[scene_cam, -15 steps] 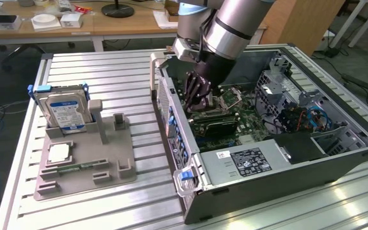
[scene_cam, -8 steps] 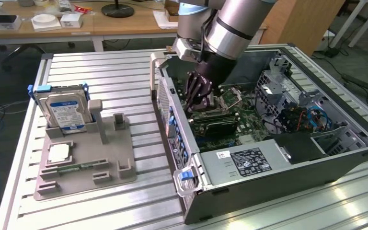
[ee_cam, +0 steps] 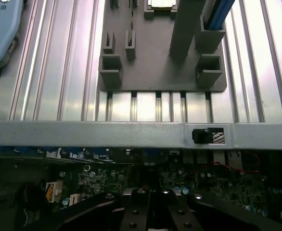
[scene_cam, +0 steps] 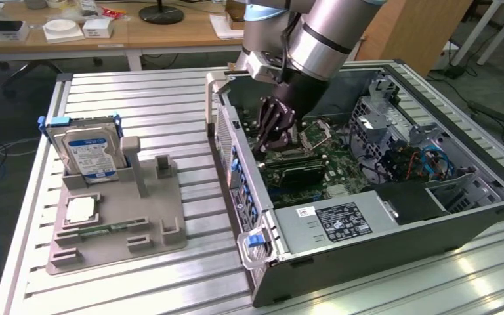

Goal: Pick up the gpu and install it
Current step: 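Press down on the gpu until it lock into place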

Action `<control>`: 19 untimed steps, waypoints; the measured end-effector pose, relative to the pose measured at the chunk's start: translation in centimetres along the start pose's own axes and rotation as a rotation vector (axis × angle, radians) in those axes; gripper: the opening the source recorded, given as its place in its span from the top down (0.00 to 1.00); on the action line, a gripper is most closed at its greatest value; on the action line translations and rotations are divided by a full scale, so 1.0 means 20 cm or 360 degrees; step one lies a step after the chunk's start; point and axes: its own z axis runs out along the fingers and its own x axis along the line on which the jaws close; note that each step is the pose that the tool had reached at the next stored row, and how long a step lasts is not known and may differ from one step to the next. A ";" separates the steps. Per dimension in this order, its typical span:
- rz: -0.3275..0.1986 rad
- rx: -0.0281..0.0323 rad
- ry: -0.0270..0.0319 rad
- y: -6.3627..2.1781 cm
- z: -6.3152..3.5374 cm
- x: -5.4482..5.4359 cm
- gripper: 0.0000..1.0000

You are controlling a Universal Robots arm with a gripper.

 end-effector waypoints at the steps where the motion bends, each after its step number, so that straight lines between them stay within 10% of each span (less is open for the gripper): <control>1: -0.0001 -0.00284 0.00004 -0.003 -0.001 0.00 0.90; 4: -0.0005 -0.01121 0.00029 -0.021 -0.008 0.00 0.90; 8: -0.0006 -0.01553 0.00037 -0.048 -0.019 0.00 0.90; 19: -0.0007 -0.01677 0.00039 -0.056 -0.015 0.00 0.90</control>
